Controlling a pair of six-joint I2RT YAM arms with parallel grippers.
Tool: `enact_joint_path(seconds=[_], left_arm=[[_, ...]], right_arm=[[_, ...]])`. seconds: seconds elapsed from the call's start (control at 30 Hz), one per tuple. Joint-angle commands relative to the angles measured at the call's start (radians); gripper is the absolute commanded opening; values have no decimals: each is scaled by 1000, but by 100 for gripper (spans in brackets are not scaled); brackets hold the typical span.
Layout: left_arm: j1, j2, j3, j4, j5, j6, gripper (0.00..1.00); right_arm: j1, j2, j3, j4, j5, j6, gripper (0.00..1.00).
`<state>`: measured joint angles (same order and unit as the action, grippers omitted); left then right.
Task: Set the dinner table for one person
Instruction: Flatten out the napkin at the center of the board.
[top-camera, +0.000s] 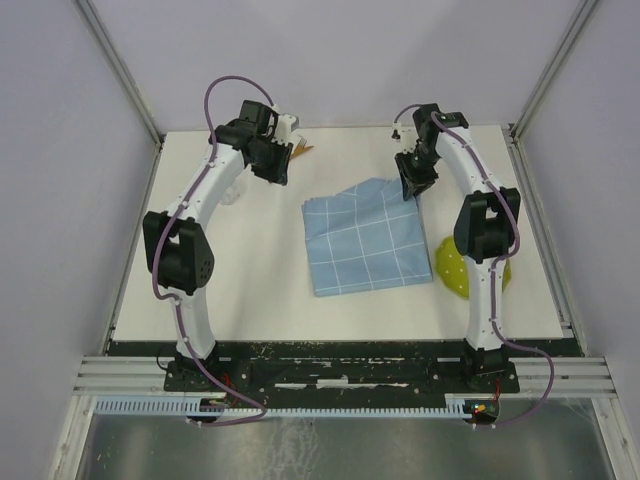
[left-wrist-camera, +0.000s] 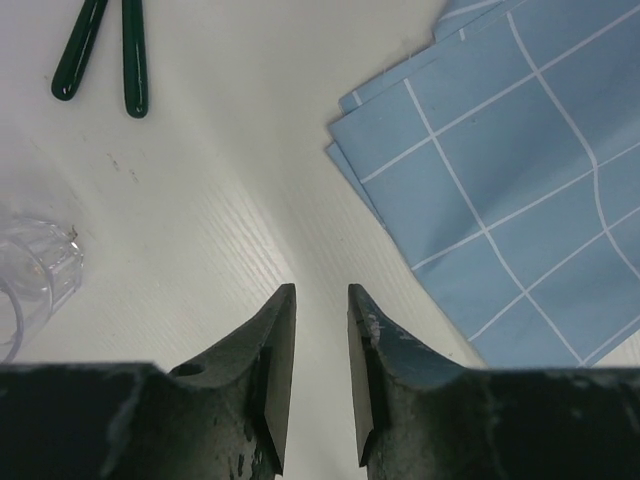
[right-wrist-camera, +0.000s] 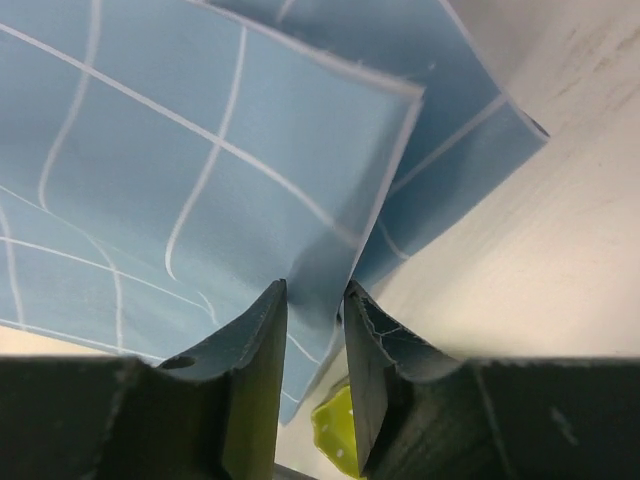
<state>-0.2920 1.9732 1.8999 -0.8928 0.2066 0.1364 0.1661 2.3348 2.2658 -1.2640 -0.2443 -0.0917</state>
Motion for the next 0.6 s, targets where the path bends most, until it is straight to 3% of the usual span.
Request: enact_joint_path(seconds=[0.0,0.2,0.57], left_arm=[[1,-6,65,11,-39,56,37],[1,-24,67,13,-63,72,43],[1,-72,-2,37,-70,99,43]], right_arm=[[-2,-106,-4,15,151,-15,39],[-26,-250,-89,8,151,-30,55],[-27,-338,-352,-25,-104,-39,63]])
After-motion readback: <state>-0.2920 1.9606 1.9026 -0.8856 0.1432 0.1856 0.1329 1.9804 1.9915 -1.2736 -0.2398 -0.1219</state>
